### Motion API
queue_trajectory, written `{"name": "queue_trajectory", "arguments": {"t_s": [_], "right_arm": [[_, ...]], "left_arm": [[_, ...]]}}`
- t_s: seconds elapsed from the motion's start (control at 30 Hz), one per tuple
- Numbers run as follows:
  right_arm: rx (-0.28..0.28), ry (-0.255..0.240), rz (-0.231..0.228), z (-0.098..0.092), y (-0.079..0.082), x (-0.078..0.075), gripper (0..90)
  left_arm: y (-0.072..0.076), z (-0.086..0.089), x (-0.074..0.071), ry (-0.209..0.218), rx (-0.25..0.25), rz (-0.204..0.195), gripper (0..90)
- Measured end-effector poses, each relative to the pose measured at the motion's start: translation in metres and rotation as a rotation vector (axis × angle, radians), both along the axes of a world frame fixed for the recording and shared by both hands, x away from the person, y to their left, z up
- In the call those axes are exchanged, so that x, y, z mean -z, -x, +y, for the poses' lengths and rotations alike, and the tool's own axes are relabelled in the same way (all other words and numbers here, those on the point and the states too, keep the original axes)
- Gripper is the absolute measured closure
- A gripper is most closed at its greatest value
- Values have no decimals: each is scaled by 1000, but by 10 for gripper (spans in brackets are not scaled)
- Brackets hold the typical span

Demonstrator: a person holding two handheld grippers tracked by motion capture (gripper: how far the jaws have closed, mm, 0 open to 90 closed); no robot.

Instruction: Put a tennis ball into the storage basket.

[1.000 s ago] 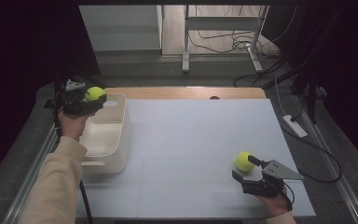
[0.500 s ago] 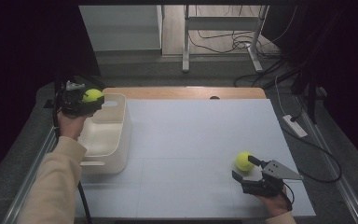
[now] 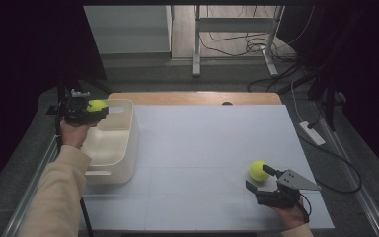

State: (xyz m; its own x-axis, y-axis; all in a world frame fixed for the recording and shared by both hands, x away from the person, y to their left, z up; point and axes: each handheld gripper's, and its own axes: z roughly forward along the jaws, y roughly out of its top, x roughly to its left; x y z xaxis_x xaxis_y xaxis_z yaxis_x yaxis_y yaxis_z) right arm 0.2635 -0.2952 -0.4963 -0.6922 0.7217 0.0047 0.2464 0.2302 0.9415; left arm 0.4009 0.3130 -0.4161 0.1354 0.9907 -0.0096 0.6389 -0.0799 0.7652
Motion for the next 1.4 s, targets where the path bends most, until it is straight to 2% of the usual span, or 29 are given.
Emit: {"name": "queue_trajectory", "arguments": {"t_s": [0.27, 0.33, 0.43, 0.53, 0.77, 1.0, 1.17, 1.27, 1.4], "right_arm": [[1, 0, 0, 0, 0, 0, 137], [1, 1, 0, 0, 0, 0, 137], [0, 1, -1, 0, 1, 0, 137], [1, 0, 0, 0, 0, 0, 137], [1, 2, 0, 0, 1, 0, 137], [2, 2, 0, 0, 1, 0, 137], [1, -8, -3, 1, 1, -1, 137], [-2, -7, 3, 2, -1, -1, 136], [-1, -18, 9, 1, -3, -1, 136]], "left_arm": [[0, -2, 0, -3, 4, -3, 245], [0, -1, -1, 11, -15, 0, 184], [1, -1, -4, 25, -37, -19, 108], [3, -1, -6, 52, -30, -35, 88], [11, -8, -13, 125, 41, -71, 86], [18, -19, -18, 145, 106, -102, 106], [25, -28, -20, 177, 177, -137, 116], [29, -32, -19, 207, 207, -156, 116], [33, -37, -18, 217, 233, -166, 116]]}}
